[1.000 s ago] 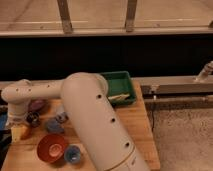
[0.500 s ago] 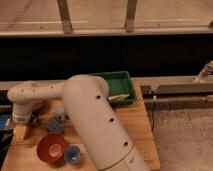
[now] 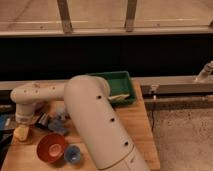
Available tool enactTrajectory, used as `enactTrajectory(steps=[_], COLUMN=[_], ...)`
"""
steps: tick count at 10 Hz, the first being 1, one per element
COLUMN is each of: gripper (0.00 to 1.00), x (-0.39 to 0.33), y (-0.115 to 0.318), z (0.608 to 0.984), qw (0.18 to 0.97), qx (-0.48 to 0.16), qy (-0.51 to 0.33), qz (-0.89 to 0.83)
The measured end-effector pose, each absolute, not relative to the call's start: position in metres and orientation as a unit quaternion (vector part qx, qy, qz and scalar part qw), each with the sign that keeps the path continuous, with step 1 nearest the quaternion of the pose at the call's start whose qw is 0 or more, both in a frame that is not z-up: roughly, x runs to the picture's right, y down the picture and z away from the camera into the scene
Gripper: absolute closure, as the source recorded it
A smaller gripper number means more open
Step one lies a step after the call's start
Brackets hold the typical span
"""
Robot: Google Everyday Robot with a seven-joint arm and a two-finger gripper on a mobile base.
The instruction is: Place apple in plastic cup
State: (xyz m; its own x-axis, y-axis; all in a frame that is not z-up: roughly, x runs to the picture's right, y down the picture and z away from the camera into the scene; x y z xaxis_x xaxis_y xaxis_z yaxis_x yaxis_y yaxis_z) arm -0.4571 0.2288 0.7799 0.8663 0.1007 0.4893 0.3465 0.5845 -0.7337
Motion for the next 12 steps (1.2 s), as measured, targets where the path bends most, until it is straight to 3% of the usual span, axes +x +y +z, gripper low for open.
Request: enactTrajectory(steps=[2,5,12], gripper=[0.77,1.00,1.00], x=[-0.468,-0.473,-0.423], y=[0.234,0.231,0.190], z=[0.775,0.771,0.758], qw=[0.856,0.856,0.851], qx=[-0.438,-0.429,-0.428], qy=[-0.263,-0.276,-0.301], qz=[-0.080,-0.084,-0.032])
